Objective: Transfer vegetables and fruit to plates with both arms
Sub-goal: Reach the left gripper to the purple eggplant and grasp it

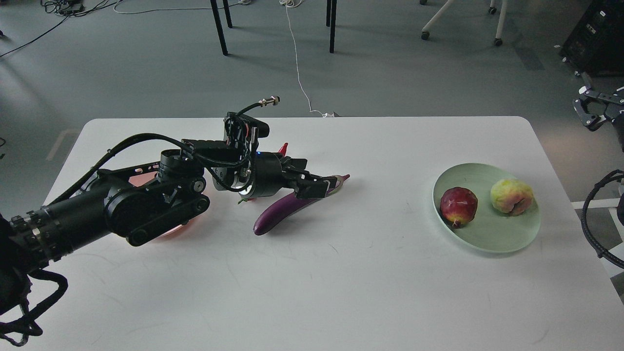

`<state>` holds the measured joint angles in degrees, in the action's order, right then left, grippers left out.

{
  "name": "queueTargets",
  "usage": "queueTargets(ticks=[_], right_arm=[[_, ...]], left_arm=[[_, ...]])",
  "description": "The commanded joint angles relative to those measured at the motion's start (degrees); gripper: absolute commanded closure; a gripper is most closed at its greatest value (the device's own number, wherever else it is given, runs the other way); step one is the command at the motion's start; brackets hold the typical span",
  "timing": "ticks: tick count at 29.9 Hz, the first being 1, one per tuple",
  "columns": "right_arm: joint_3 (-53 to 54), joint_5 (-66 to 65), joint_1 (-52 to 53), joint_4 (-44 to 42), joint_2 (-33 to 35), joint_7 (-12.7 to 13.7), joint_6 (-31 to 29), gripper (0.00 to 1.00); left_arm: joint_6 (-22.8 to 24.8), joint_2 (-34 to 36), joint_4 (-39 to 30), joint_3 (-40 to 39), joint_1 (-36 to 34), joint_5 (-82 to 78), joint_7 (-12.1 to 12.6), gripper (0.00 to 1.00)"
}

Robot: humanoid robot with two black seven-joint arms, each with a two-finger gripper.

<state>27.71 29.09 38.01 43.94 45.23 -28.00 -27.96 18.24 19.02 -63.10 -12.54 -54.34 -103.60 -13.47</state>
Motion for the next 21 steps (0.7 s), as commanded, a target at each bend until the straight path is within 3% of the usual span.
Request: queueTargets(ticks=[1,8,13,18,21], right_arm=[[2.3,0.1,-3.1,-1.0,-0.1,0.0,0.0,0.02],[2.7,-0.2,-5.0,-1.8,-1.1,0.0,0.0,0.02],[2.9,-0.2,-4.8,-1.8,-2.3,0.0,0.0,0.02],[3.0,-0.2,-5.0,-1.8,-2.2,0.0,0.0,0.02],[3.1,-0.2,-5.0,-1.9,-1.9,0.0,0.0,0.02]], left_arm=[[0.0,-0.1,0.3,2.4,0.2,-7.3,0.2,0.02],[-0.2,-2.5,1.8,7.6,1.4,-14.6,1.1,0.02],[-3.4,-2.8,6.0,7.8,2.6,-14.5,2.0,0.05],[-3.9,-2.8,7.2,8.0,2.7,-14.4,1.9,0.34],[-4.1,-3.0,7.2,7.9,2.7,-13.9,1.9,0.42]])
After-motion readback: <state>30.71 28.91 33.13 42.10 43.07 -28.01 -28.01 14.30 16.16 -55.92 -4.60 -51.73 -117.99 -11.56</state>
